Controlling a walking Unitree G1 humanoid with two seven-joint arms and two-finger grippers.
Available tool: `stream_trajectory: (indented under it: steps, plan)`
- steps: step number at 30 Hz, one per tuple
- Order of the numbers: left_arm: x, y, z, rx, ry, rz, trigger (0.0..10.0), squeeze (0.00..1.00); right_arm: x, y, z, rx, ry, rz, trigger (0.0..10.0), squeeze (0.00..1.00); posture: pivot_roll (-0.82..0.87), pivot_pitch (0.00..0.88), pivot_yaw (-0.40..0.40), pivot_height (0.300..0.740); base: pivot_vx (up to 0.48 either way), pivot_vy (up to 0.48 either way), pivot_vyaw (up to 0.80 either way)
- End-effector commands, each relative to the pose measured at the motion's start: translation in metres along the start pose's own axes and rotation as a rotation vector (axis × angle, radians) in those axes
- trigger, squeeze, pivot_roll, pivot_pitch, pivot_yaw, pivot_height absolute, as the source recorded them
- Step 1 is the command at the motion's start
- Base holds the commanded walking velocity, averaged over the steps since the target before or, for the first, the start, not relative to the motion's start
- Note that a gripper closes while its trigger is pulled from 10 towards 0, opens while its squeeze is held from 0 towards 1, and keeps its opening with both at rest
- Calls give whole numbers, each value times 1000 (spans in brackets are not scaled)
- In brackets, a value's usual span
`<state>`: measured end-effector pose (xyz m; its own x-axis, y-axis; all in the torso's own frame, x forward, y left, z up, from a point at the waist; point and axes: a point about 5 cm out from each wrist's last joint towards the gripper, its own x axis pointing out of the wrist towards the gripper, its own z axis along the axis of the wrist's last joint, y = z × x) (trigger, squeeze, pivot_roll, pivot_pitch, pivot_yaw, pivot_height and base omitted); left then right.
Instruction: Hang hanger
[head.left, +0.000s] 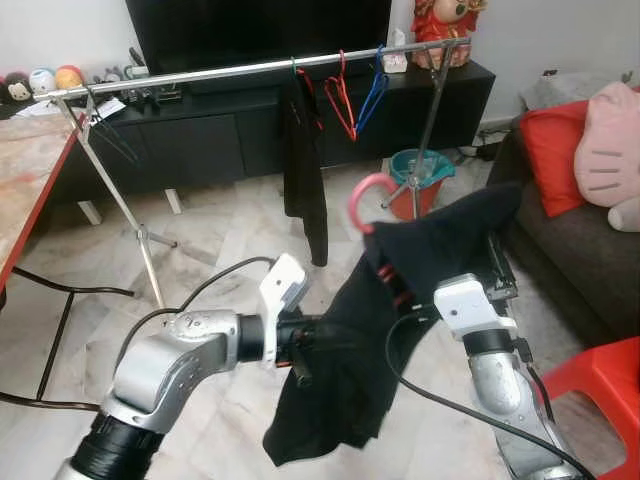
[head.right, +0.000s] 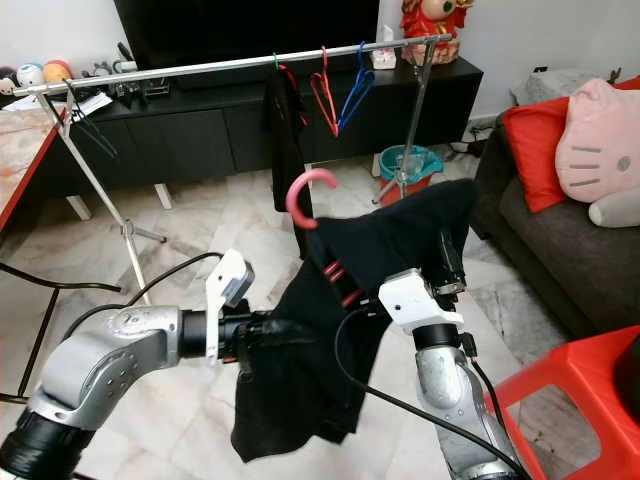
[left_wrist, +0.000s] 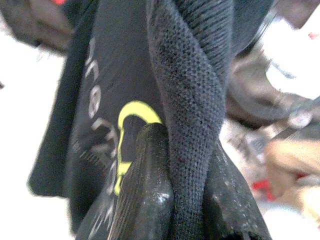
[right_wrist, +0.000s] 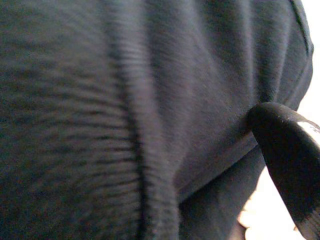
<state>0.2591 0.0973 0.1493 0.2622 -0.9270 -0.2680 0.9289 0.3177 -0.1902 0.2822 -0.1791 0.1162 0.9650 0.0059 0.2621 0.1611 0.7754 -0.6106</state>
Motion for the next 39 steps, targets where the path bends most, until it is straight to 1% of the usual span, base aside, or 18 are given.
stream_trajectory:
  steps: [1,4,8,9,11,12,15,16,19,20,23,25,27,29,30,35,36,39]
  plan:
    - [-5,5,-12,21,79,36,10000,0,7,-9,3,1,-12,-50,10000,0,67,0,55,740,0,0,0]
    - [-11,10,-22,39,142,80,10000,0,7,-9,2,0,-4,-46,10000,0,68,0,55,740,0,0,0]
    - [-19,21,-39,85,265,172,10000,0,7,-5,-1,2,11,-20,10000,0,69,0,52,740,0,0,0]
    - [-19,21,-39,85,265,172,10000,0,7,-5,-1,2,11,-20,10000,0,69,0,52,740,0,0,0]
    - [-20,28,-44,107,286,243,10000,0,6,0,-3,5,25,11,10000,0,71,0,51,740,0,0,0]
    - [-21,34,-43,115,269,306,10000,0,5,3,-4,7,34,25,10000,0,70,0,51,740,0,0,0]
    - [-20,38,-41,111,239,346,10000,0,5,5,-4,12,40,39,10000,0,68,0,52,740,0,0,0]
    - [-21,42,-36,89,181,390,10000,0,3,10,-4,16,43,67,10000,0,69,0,50,740,0,0,0]
    - [-23,46,-31,91,141,426,10000,0,2,13,-5,22,49,86,10000,0,69,0,50,740,0,0,0]
    - [-26,52,-25,101,101,482,10000,0,0,16,-6,31,57,112,10000,0,71,0,50,740,0,0,0]
    - [-30,60,-21,111,80,555,10000,0,0,19,-7,31,62,123,10000,0,74,0,49,740,0,0,0]
    - [-32,66,-17,103,39,605,10000,0,-1,21,-7,40,67,139,10000,0,72,0,50,740,0,0,0]
    - [-32,67,-15,97,11,616,10000,0,-1,23,-7,39,68,143,10000,0,71,0,51,740,0,0,0]
    - [-31,64,-15,132,24,574,10000,0,-1,23,-7,39,69,145,10000,0,69,0,51,740,0,0,0]
    - [-31,60,-17,150,51,519,10000,0,-1,23,-8,39,72,148,10000,0,71,0,51,740,0,0,0]
    - [-35,54,-17,168,72,445,10000,0,-2,21,-12,29,87,153,10000,0,70,0,53,740,0,0,0]
    - [-38,51,-17,168,80,402,10000,0,-2,21,-13,27,90,152,10000,0,73,0,51,740,0,0,0]
    - [-41,45,-18,176,93,341,10000,0,-2,20,-14,25,94,150,10000,0,72,0,51,740,0,0,0]
